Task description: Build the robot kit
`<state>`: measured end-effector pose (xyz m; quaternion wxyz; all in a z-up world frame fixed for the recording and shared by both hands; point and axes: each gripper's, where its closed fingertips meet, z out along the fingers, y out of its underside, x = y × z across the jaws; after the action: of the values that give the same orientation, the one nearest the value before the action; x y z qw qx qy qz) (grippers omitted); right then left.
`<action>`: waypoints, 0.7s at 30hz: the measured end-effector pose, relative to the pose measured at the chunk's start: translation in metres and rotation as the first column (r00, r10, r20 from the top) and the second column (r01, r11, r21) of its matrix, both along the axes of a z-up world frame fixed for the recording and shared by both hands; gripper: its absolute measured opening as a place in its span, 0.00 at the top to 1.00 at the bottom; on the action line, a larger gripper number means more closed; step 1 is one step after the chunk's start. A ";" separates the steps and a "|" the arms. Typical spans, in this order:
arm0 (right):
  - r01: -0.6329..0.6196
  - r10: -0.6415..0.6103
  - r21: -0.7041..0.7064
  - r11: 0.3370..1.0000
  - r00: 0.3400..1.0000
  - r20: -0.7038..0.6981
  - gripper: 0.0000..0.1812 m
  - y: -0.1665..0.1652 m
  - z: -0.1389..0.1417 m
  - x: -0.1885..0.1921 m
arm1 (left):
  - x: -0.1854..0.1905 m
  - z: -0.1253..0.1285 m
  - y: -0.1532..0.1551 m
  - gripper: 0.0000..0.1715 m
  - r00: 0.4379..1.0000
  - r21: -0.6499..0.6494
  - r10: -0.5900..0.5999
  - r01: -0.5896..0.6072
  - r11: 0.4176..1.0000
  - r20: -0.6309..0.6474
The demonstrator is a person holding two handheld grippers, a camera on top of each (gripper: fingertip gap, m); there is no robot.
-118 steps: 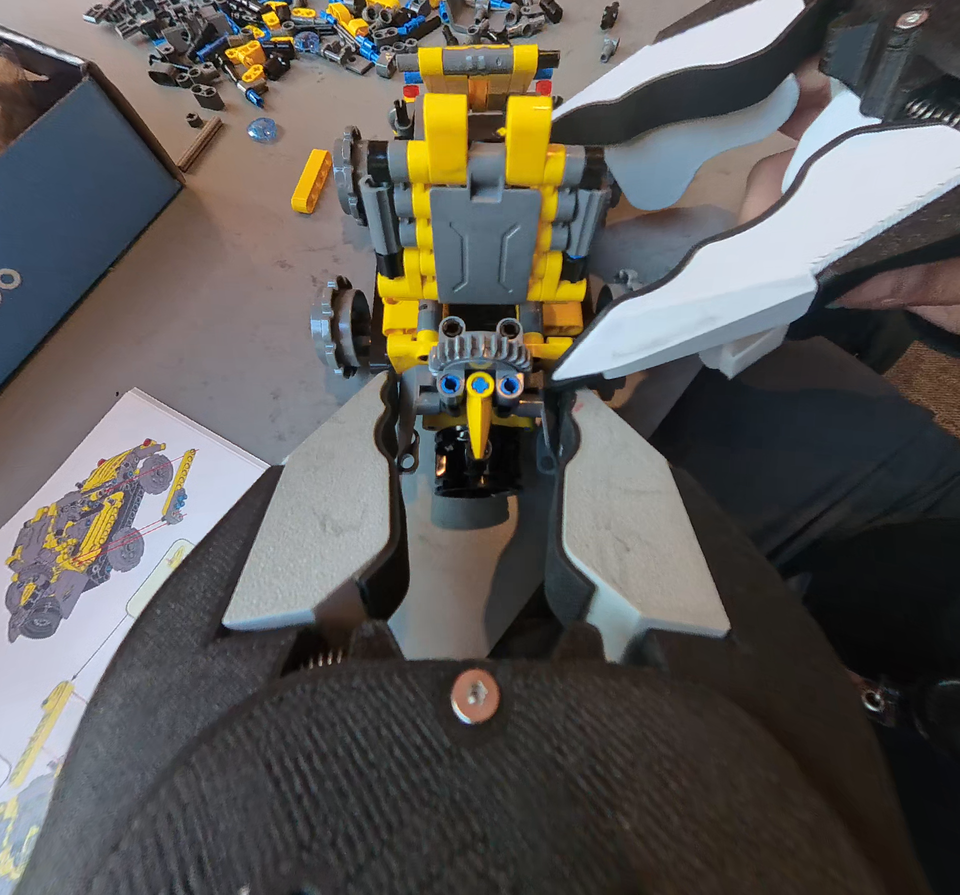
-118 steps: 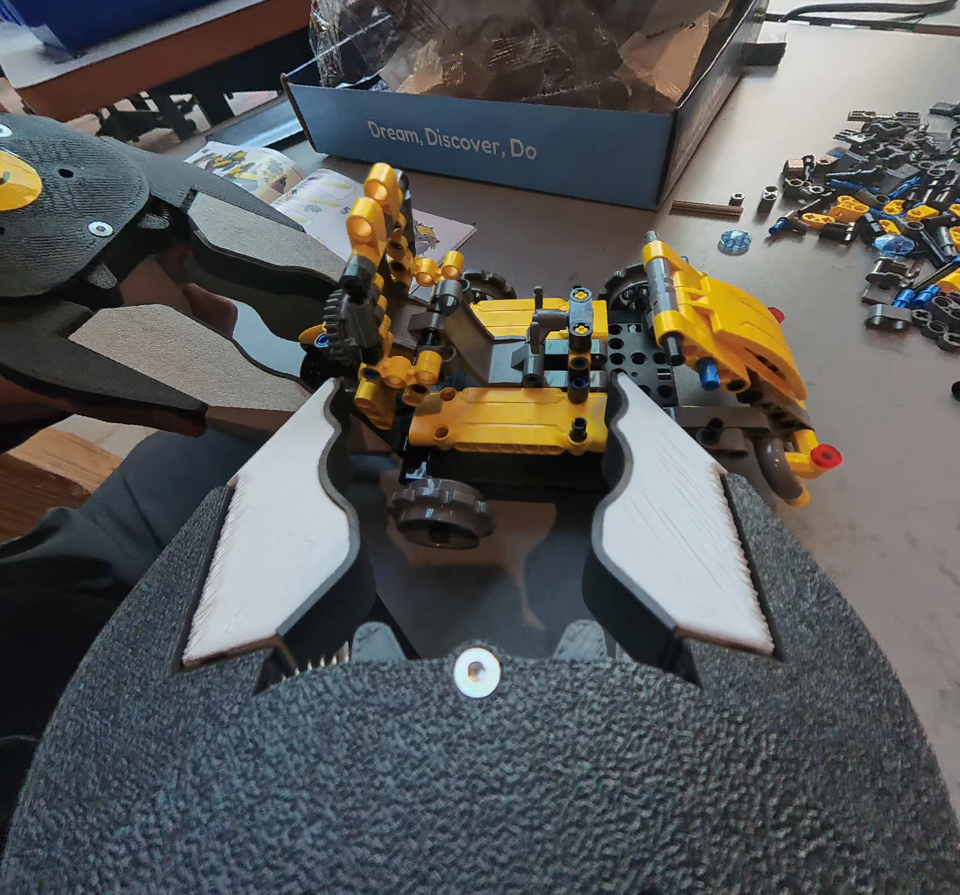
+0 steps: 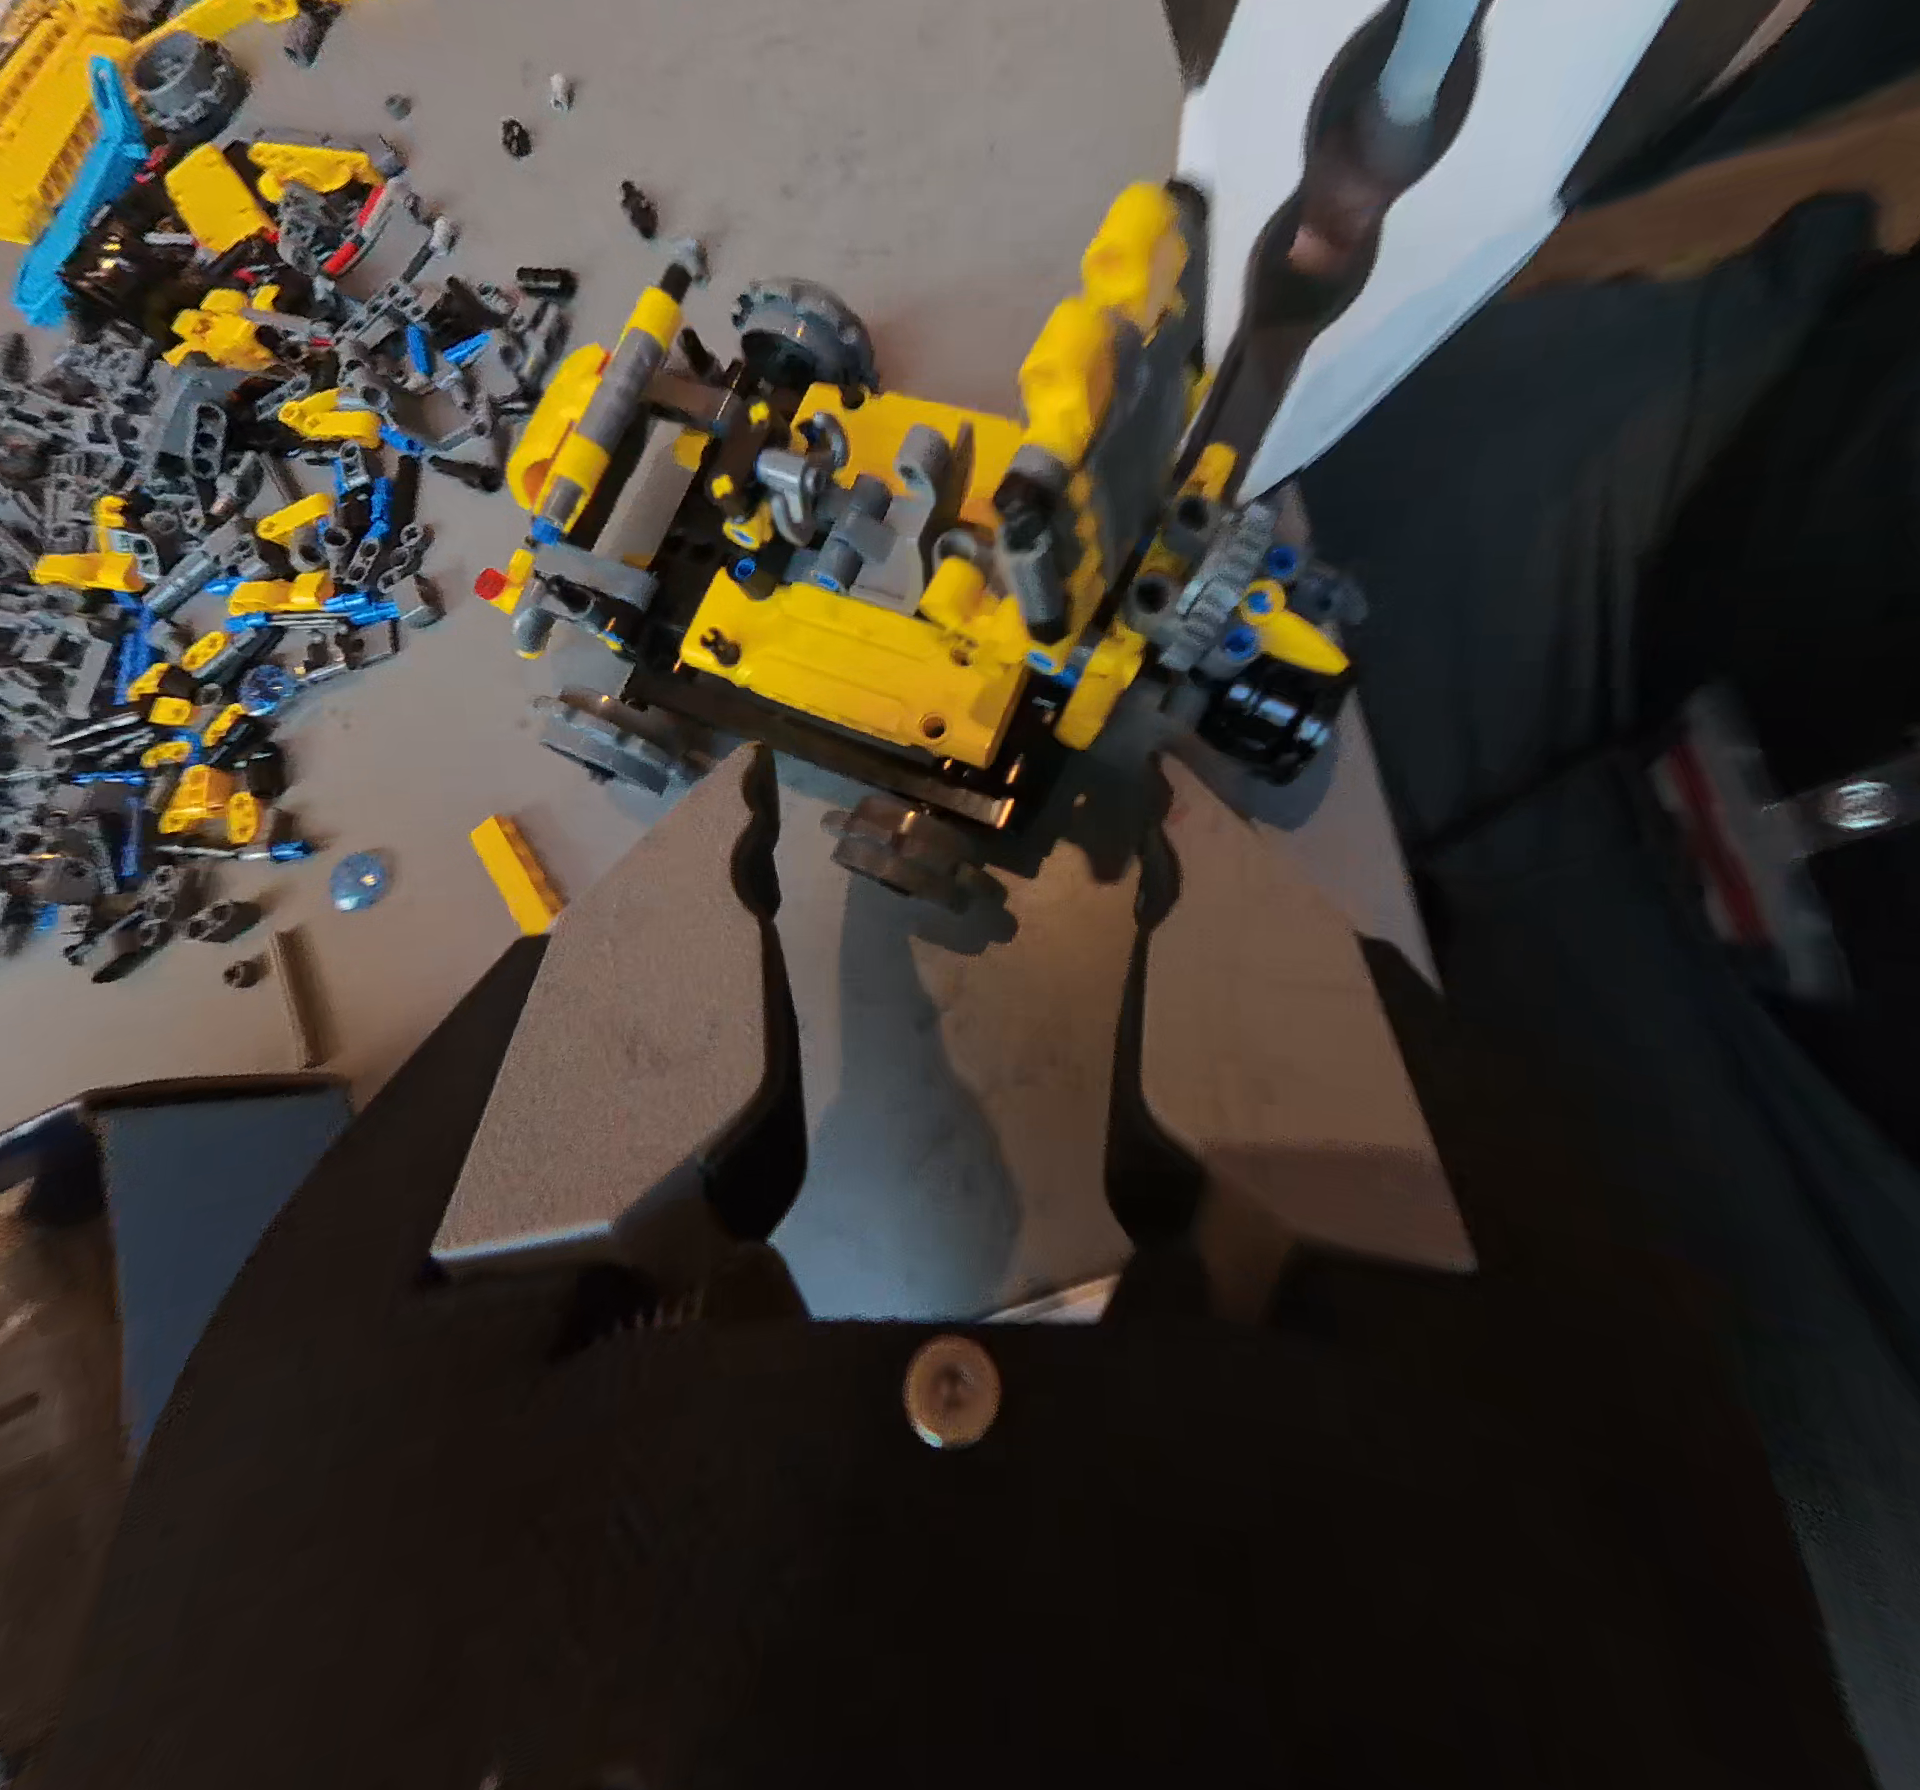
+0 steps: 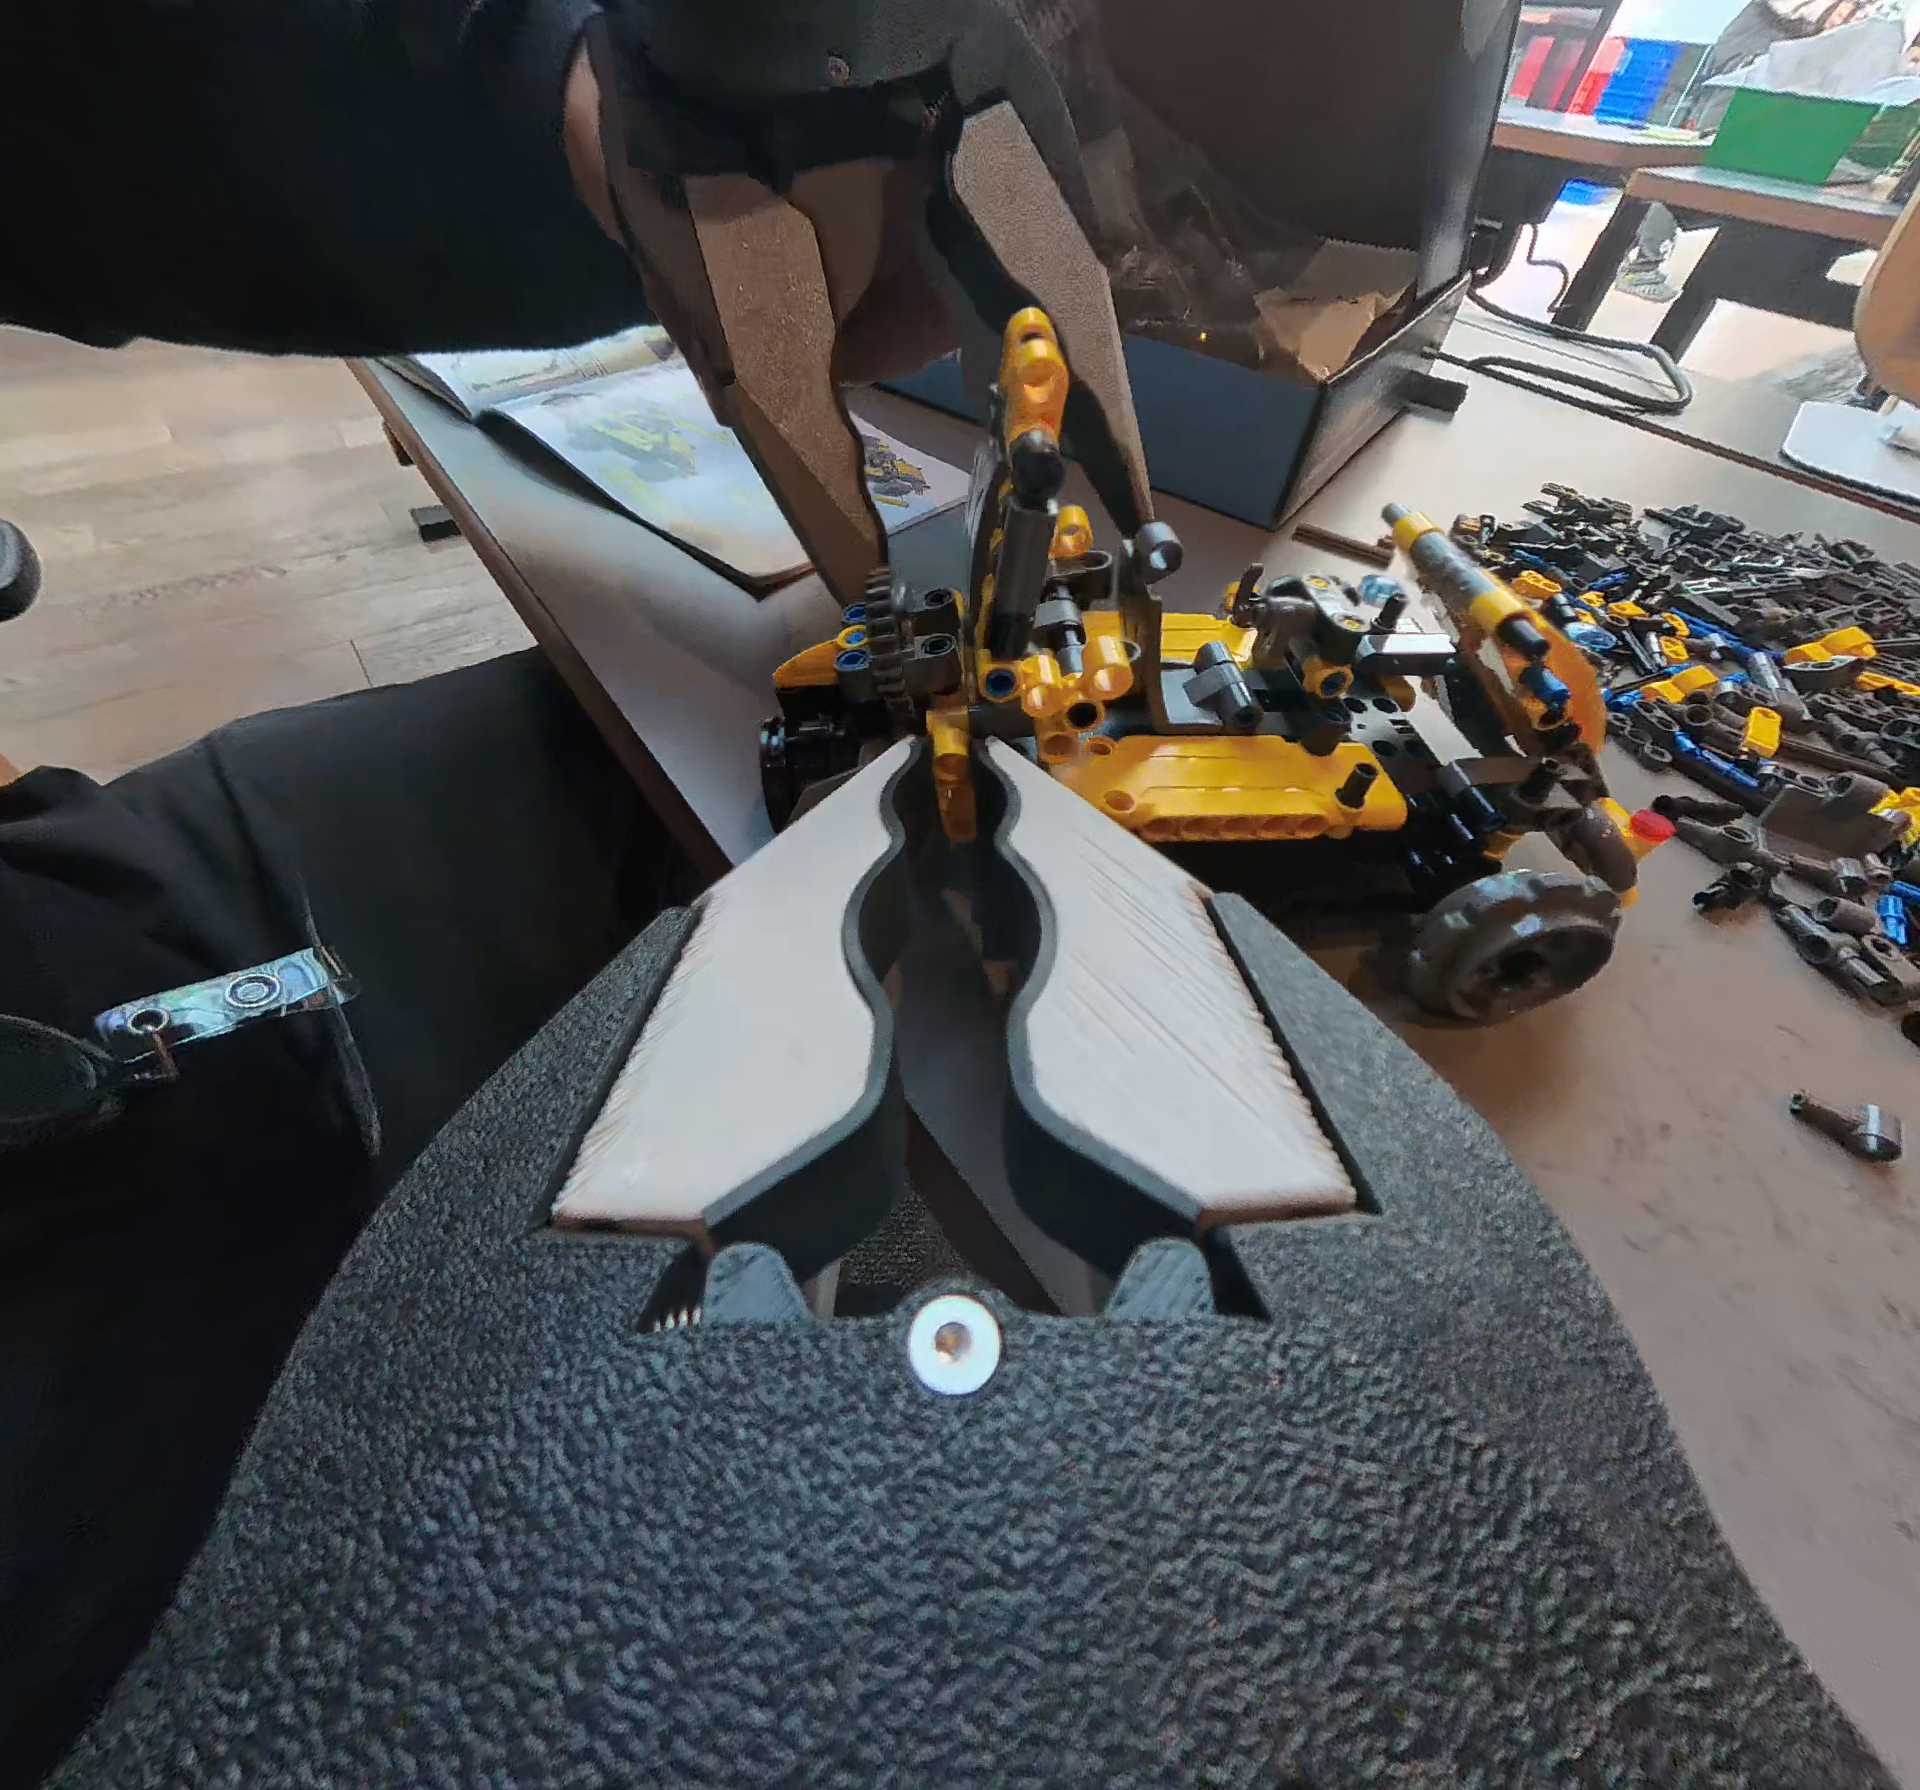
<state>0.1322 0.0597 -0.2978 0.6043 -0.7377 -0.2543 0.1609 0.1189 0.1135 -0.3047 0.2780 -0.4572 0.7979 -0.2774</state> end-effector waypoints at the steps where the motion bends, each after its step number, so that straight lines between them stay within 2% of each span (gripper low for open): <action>1: -0.001 0.001 -0.003 1.000 1.000 -0.008 0.97 0.000 -0.001 0.001 | 0.001 -0.004 0.004 0.62 1.000 0.044 0.005 -0.005 0.999 0.002; 3: -0.003 0.002 -0.005 1.000 0.999 -0.035 0.97 -0.001 0.001 0.003 | 0.003 -0.005 0.004 0.63 1.000 0.061 -0.017 0.016 0.998 0.020; 6: -0.003 0.003 -0.008 1.000 1.000 -0.028 0.97 0.001 0.002 0.005 | 0.004 -0.005 0.002 0.63 0.999 0.006 -0.043 0.042 0.999 0.017; 11: -0.008 0.008 -0.009 1.000 1.000 -0.024 0.97 0.005 0.004 0.005 | 0.005 -0.008 -0.003 0.76 0.993 0.007 -0.111 0.110 0.994 0.042; 15: -0.007 0.007 -0.016 1.000 1.000 -0.022 0.97 0.010 0.004 0.006 | 0.003 -0.018 -0.005 0.81 0.991 -0.014 -0.132 0.132 0.991 0.038; 21: -0.014 0.014 -0.027 1.000 0.999 -0.034 0.97 0.012 0.004 0.007 | 0.001 -0.003 -0.004 0.77 0.979 -0.061 -0.172 0.180 0.982 0.110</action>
<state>0.1395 0.0720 -0.2937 0.5973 -0.7412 -0.2471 0.1809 0.1201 0.1096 -0.3082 0.2775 -0.3792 0.8093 -0.3524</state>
